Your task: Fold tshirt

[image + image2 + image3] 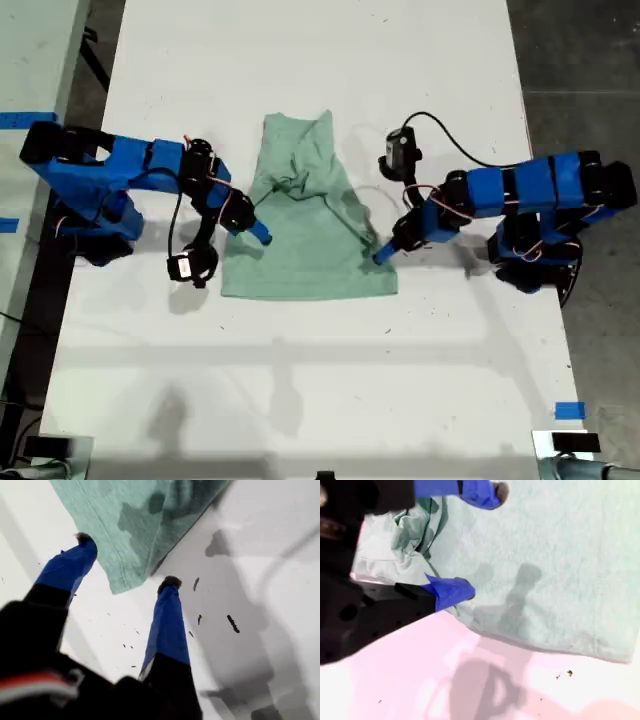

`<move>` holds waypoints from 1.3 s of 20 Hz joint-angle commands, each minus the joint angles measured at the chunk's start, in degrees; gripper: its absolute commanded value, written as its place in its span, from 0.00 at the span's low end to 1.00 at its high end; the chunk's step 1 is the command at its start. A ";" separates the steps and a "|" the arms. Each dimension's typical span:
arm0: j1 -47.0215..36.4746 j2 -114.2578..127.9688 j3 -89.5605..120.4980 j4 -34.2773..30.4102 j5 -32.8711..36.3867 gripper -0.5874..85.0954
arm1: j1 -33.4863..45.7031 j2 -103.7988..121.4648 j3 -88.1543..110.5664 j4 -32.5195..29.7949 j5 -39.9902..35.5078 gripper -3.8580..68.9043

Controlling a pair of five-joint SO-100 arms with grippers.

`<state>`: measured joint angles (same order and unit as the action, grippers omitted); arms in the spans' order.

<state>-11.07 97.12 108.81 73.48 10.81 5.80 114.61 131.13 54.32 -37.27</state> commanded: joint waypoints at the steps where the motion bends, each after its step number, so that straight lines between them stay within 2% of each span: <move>1: 1.93 9.40 6.15 -3.87 -3.69 0.31 | -1.93 -0.70 1.23 -4.92 2.55 0.43; 6: 2.46 13.89 11.25 -5.01 -4.75 0.30 | -2.81 -7.91 0.00 -8.79 3.34 0.43; 8: 2.64 13.62 11.34 -5.63 -4.75 0.30 | -2.81 -11.16 -1.58 -9.67 3.16 0.39; 9: 2.64 13.62 11.34 -5.89 -4.75 0.30 | -2.81 -12.57 -2.11 -10.37 3.08 0.31; 11: 2.64 13.71 11.25 -5.98 -4.75 0.29 | -2.72 -14.50 -3.25 -10.63 2.99 0.06; 12: 2.55 13.71 11.34 -5.98 -4.75 0.29 | -2.64 -14.77 -3.60 -10.55 2.72 0.04; 15: 2.46 13.54 11.43 -5.89 -4.75 0.28 | -2.90 -14.50 -4.04 -9.05 2.64 0.04; 16: 2.46 13.62 11.43 -5.80 -4.75 0.28 | -2.99 -13.54 -4.83 -6.59 2.55 0.04; 20: 2.64 13.80 11.34 -5.71 -4.92 0.28 | -2.72 -2.72 -16.52 14.33 1.49 0.04; 23: 2.72 13.89 10.90 -5.71 -4.92 0.28 | -2.90 -5.19 -23.73 12.30 0.70 0.04; 26: 2.90 14.59 10.55 -5.45 -5.36 0.28 | -3.34 -16.08 -31.64 7.03 0.79 0.04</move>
<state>-9.05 107.49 120.50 68.38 6.42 3.60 102.30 106.52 65.30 -35.95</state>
